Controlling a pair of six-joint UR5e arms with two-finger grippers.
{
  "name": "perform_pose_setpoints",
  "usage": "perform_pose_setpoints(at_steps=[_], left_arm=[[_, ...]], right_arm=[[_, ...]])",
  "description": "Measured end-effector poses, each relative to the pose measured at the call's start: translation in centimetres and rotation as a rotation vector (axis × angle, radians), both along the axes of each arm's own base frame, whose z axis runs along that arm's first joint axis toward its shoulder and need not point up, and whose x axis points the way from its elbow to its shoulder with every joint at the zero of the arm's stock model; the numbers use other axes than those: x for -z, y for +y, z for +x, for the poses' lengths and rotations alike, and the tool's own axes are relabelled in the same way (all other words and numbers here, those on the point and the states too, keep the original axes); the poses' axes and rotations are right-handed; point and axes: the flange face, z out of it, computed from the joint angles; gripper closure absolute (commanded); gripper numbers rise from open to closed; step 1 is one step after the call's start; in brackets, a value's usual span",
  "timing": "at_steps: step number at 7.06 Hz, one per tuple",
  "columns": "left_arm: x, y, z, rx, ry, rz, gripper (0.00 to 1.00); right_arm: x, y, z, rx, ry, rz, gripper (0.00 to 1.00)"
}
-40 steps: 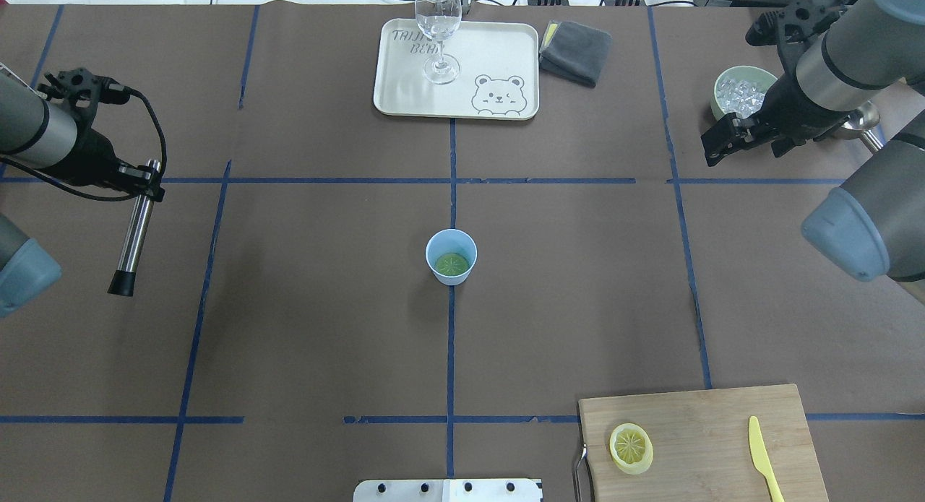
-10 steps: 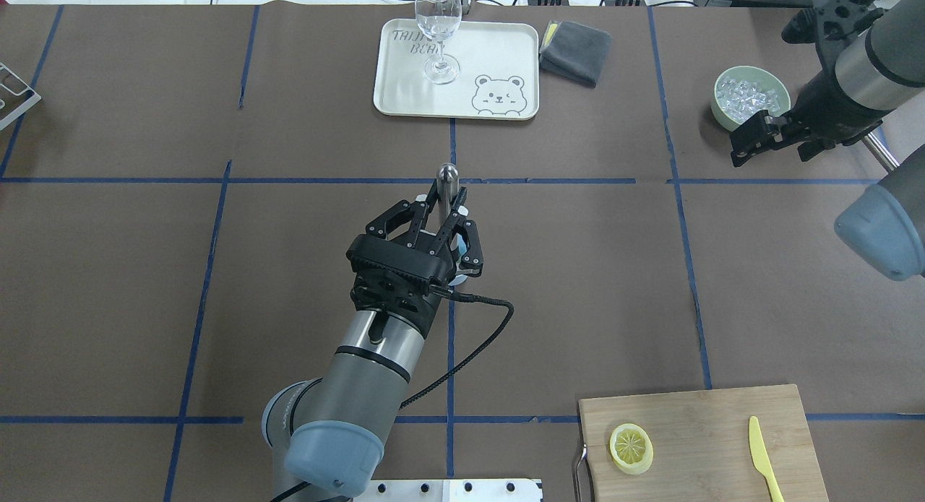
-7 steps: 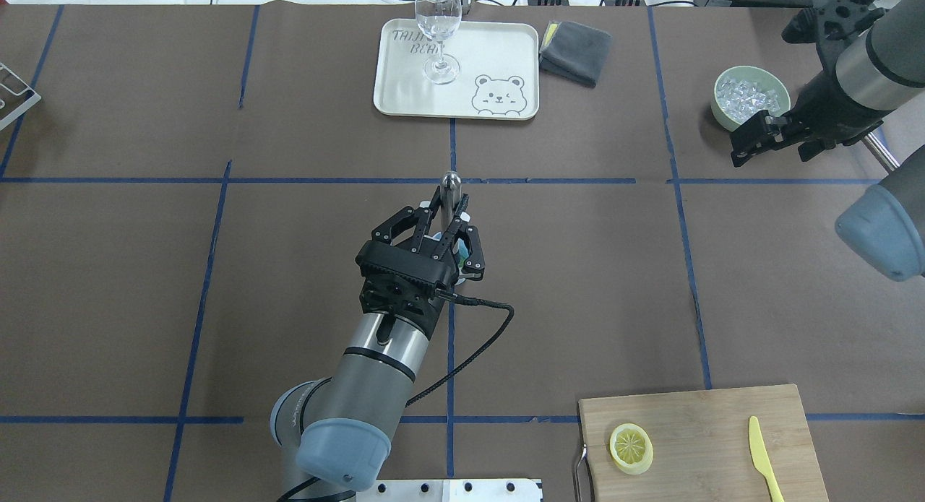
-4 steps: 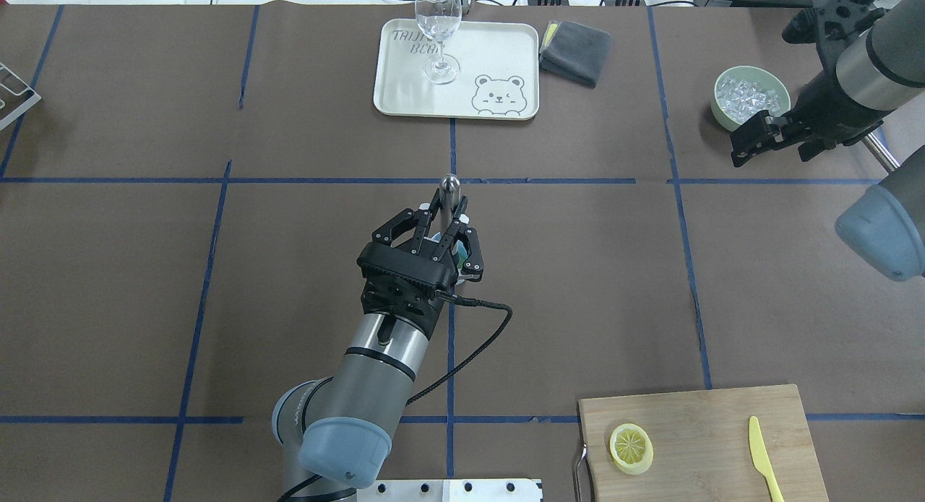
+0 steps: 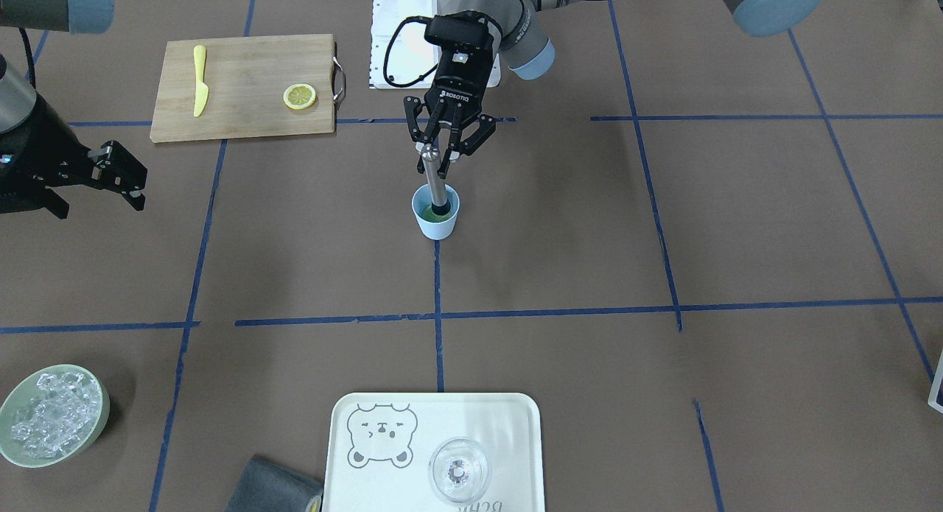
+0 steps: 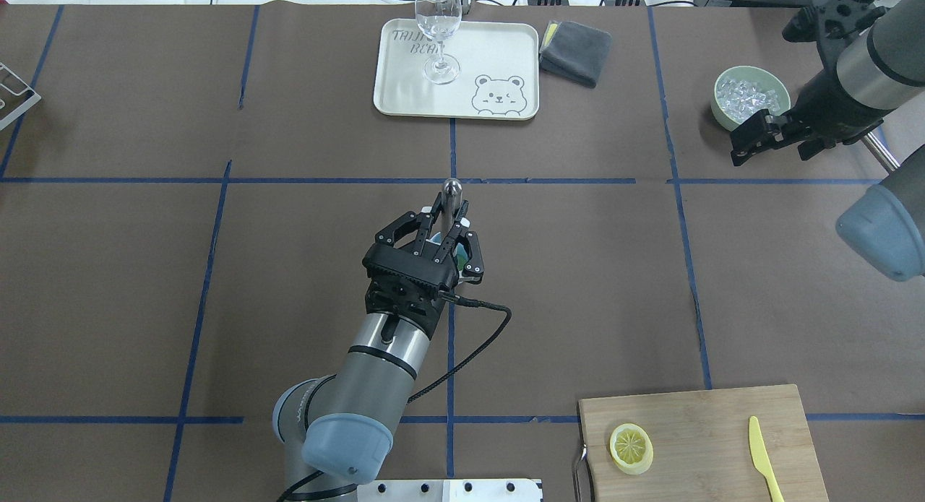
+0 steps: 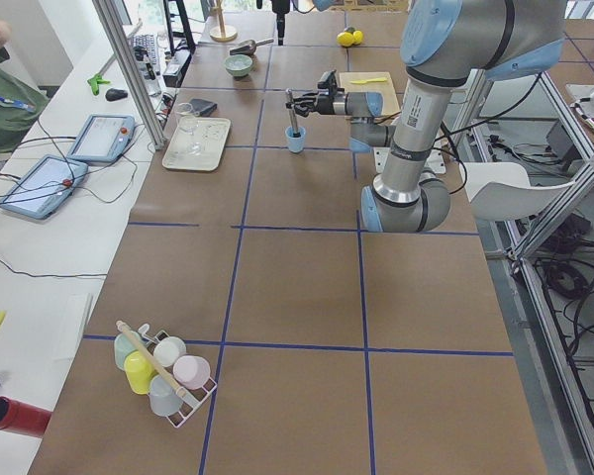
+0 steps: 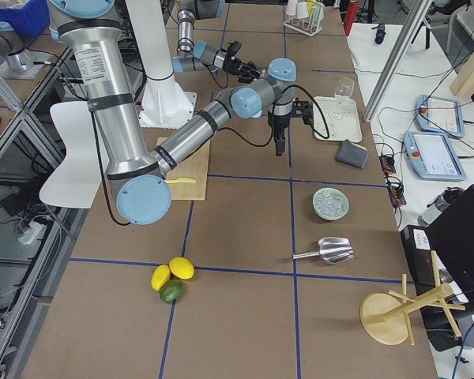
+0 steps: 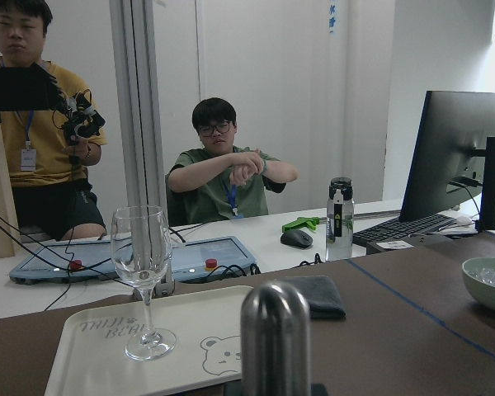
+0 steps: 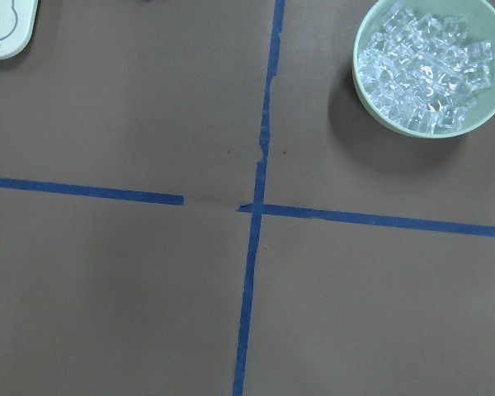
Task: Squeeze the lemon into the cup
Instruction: 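Lower the rod into the blue cup and stir with the left gripper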
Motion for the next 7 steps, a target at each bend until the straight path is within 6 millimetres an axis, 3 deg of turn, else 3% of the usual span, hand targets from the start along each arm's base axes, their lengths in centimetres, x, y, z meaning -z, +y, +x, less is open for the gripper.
perform_pose_setpoints(at_steps=[5, 7], left_arm=[[-0.4, -0.1, 0.6, -0.014, -0.014, 0.000, 1.00], [0.7, -0.8, 0.0, -0.007, 0.011, 0.005, 1.00]], right_arm=[[0.1, 0.0, 0.1, -0.001, -0.001, 0.001, 0.00], [0.1, 0.0, 0.1, -0.002, -0.001, 0.001, 0.00]])
